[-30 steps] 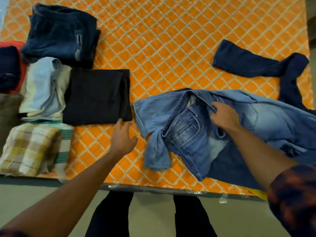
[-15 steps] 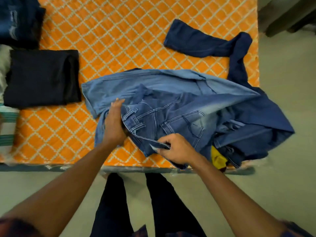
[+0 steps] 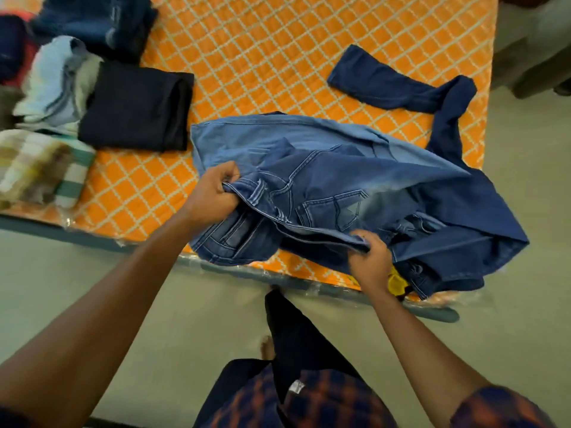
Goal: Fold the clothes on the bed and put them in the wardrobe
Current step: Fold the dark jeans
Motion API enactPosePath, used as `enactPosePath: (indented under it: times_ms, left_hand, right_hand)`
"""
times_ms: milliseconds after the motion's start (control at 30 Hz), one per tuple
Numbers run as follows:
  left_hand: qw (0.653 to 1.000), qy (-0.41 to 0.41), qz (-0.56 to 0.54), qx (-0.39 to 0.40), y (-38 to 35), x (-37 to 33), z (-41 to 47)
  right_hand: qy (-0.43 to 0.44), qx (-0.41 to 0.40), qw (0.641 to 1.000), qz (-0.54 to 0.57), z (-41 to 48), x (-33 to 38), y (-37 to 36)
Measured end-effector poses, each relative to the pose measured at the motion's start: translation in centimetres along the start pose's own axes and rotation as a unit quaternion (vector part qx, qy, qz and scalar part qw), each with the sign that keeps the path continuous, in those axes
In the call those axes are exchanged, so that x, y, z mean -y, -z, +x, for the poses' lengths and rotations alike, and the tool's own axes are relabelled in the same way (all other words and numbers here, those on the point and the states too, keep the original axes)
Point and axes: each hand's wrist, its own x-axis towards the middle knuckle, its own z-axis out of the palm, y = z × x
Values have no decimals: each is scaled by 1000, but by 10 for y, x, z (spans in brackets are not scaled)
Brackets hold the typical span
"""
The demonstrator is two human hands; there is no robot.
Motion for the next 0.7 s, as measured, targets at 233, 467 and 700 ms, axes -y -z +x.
enactPosePath:
  times_ms: [233, 467, 700]
  left_hand:
    - [968, 44, -153, -196, 44, -7, -115]
    - [907, 91, -174, -372, 70, 7, -317]
    - [831, 177, -200, -488, 31, 15, -561]
  right_hand:
    - [57, 159, 965, 201, -9, 94, 17]
    - [199, 326, 903, 194, -112, 194, -22]
    - [269, 597, 748, 108, -290, 237, -61]
